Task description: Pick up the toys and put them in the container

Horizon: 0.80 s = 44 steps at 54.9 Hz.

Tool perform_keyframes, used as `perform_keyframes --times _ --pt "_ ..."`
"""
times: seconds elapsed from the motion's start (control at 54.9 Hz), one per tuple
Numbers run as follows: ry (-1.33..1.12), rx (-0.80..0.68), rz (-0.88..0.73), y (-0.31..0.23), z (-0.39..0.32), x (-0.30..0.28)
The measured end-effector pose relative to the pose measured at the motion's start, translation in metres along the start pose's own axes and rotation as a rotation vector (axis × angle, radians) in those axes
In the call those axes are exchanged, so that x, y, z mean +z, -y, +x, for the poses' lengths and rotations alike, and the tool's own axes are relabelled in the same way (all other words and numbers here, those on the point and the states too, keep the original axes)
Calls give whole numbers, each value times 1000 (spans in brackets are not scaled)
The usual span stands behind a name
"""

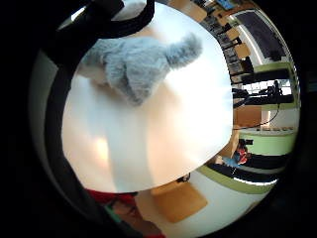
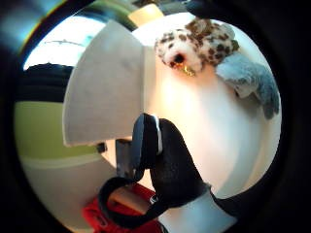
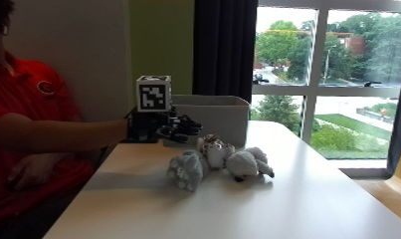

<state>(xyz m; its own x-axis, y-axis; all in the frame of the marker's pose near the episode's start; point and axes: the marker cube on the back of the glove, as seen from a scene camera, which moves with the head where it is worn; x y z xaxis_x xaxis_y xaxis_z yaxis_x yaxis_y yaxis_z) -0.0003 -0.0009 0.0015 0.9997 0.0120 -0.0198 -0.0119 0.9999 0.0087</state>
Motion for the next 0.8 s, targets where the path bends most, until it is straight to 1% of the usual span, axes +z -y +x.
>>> perform_keyframes --times 0.255,0.473,0.528,0.71,0.746,0.801 --pt "-8 -23 -6 -4 0 -1" --pt "-12 -1 17 -4 12 -8" --pt "-39 -20 24 -3 15 -8" --pt "-131 -52 73 18 31 -9" --pt "-127 -28 68 26 33 -8" --pt "-115 52 53 37 34 -5"
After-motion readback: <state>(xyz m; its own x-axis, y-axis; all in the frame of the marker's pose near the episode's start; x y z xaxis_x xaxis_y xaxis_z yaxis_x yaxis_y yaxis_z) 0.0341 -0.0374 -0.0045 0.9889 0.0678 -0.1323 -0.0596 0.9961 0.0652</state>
